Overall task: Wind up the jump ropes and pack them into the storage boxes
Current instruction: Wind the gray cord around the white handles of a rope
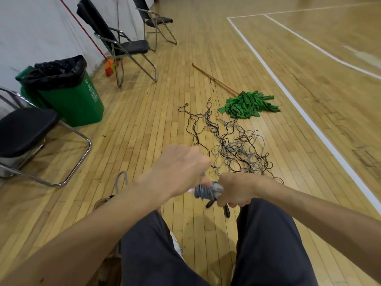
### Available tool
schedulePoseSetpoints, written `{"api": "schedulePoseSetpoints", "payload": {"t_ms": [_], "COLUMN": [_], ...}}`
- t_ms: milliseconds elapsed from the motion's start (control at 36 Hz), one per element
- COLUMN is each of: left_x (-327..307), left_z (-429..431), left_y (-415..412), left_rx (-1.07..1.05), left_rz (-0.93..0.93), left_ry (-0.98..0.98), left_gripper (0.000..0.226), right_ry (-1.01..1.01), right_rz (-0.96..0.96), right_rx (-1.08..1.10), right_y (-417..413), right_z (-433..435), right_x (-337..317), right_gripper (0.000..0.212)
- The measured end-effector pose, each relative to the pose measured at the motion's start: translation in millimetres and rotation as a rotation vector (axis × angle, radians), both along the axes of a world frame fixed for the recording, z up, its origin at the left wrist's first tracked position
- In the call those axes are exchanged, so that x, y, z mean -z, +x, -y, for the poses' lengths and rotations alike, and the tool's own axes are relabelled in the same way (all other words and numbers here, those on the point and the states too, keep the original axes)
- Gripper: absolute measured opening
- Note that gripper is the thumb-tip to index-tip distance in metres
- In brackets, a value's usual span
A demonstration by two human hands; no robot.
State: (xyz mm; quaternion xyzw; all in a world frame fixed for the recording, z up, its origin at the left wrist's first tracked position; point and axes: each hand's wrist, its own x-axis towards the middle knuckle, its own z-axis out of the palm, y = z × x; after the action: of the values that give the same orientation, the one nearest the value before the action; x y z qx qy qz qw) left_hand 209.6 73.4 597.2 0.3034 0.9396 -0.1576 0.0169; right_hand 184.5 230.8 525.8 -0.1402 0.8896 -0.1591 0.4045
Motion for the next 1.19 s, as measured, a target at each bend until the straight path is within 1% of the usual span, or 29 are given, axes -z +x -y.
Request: {"api": "schedulePoseSetpoints", "payload": {"t_ms": [111,167,222,306,389,500,611,667,722,778,861,889,917,944,972,1000,1056,1083,1139,1167,1194], "left_x": [-3,-3,-3,-3,-1,5,14,21,32,39,38,57,73,95,115,127,123,115,93,93,90], "left_z": [11,15,17,19,26,36,41,43,49,52,44,52,59,71,82,88,79,69,49,47,42], "left_y": [-9,-14,-18,-23,-28,-31,-31,-32,-33,-31,-27,-32,-38,-46,-51,-54,-48,-41,-26,-23,-18], "left_rx": [0.048,0.048,0.04,0.026,-0.005,-0.089,-0.138,-0.149,-0.156,-0.152,-0.205,-0.239,-0.288,-0.361,-0.47,-0.577,-0.593,-0.533,-0.457,-0.436,-0.426], "left_rz": [-0.023,-0.044,-0.052,-0.041,0.028,0.158,0.248,0.298,0.309,0.343,0.404,0.402,0.413,0.417,0.442,0.483,0.513,0.512,0.588,0.592,0.599], "left_ry": [0.025,0.052,0.078,0.13,0.235,0.388,0.477,0.563,0.621,0.707,0.834,0.853,0.83,0.834,0.809,0.828,0.884,0.928,1.064,1.142,1.172], "left_gripper": [0.062,0.067,0.069,0.068,0.069,0.068,0.065,0.068,0.071,0.074,0.066,0.061,0.055,0.048,0.039,0.031,0.022,0.024,0.033,0.041,0.051], "right_ry": [-0.012,-0.034,-0.062,-0.09,-0.146,-0.249,-0.347,-0.411,-0.459,-0.511,-0.613,-0.653,-0.688,-0.716,-0.737,-0.755,-0.791,-0.799,-0.807,-0.807,-0.804], "right_rz": [-0.026,-0.033,-0.033,-0.109,-0.147,-0.173,-0.196,-0.217,-0.241,-0.248,-0.21,-0.2,-0.198,-0.197,-0.192,-0.185,-0.169,-0.162,-0.157,-0.158,-0.162], "right_rx": [-0.059,-0.089,-0.143,-0.274,-0.334,-0.353,-0.384,-0.388,-0.386,-0.375,-0.309,-0.274,-0.242,-0.211,-0.181,-0.152,-0.095,-0.069,0.001,0.042,0.083], "right_y": [8,12,17,25,30,32,35,36,36,35,35,34,34,32,31,30,25,23,19,16,14], "right_z": [1,1,2,3,2,-4,-6,-7,-8,-10,-11,-11,-12,-12,-13,-13,-14,-15,-17,-18,-19], "right_x": [-5,-6,-7,-12,-16,-14,-10,-13,-16,-19,-20,-21,-22,-23,-24,-25,-27,-29,-30,-31,-31], "right_gripper": [0.018,0.022,0.024,0.026,0.03,0.033,0.03,0.033,0.036,0.035,0.032,0.031,0.029,0.026,0.023,0.02,0.016,0.013,0.012,0.014,0.016]}}
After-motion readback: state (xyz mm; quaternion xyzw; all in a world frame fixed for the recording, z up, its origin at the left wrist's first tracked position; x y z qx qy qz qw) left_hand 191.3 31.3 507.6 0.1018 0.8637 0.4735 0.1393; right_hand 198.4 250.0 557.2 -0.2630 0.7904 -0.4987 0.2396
